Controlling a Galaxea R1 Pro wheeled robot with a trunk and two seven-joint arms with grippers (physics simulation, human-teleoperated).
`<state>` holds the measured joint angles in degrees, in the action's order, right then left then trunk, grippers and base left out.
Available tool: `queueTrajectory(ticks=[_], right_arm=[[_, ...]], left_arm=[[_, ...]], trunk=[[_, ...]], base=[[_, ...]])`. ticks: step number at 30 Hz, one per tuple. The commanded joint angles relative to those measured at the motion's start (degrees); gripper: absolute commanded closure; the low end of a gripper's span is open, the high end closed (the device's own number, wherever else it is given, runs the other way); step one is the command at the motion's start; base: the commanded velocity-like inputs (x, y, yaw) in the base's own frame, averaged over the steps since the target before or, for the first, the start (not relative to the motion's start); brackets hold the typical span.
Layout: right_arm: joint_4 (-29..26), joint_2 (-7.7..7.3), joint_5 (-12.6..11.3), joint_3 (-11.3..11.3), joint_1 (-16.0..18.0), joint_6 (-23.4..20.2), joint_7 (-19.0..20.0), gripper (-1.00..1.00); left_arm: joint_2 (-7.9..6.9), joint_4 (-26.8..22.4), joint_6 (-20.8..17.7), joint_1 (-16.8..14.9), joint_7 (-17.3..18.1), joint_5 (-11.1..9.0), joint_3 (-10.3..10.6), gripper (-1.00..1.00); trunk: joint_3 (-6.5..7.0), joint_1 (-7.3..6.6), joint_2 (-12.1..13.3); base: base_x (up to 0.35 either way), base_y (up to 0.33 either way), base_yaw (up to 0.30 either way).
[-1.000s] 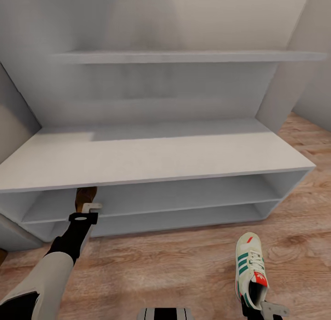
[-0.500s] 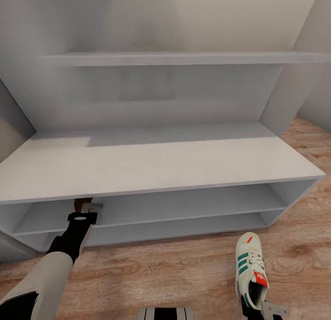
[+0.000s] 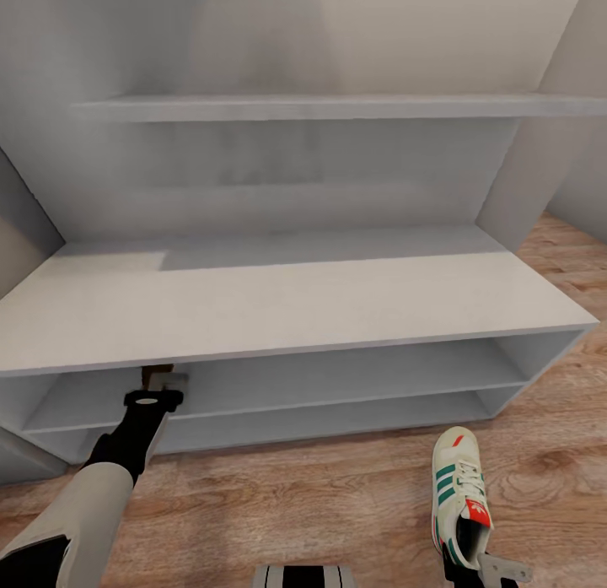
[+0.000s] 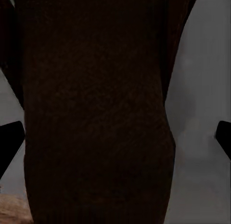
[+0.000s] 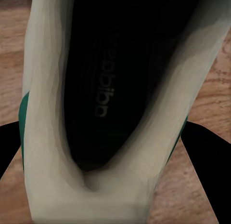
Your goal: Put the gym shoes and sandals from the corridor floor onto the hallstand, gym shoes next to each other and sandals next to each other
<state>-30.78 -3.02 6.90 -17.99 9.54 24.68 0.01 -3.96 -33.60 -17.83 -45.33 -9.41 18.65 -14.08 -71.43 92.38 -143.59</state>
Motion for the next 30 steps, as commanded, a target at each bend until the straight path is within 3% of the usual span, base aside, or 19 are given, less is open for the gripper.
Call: queueTrajectory(ticks=[1,11,30], right_arm=[[0.0,0.04,0.6,-0.3,0.0,0.2,0.1,1.00],[0.0,0.04,0.6,-0.3,0.0,0.2,0.1,1.00],[0.0,0.04,0.6,-0.3,0.0,0.2,0.1,1.00]], left_arm=[[0.02,-0.1,-0.3,0.0,0.0,0.3,-0.1,-1.00],[0.05,-3.3,-0.3,0.6,-0.1,0.2,-0.1,-1.00],[0.18,-3.7,-0.3,0.8,-0.1,0.3,-0.1,-1.00]], trunk=[[-0.04,-0.01,0.0],[-0.04,-0.01,0.0],[-0.04,-0.01,0.0]], base=[[0.000,0.000,0.000],[-0.007,0.000,0.000],[-0.273,-0.126,0.000]])
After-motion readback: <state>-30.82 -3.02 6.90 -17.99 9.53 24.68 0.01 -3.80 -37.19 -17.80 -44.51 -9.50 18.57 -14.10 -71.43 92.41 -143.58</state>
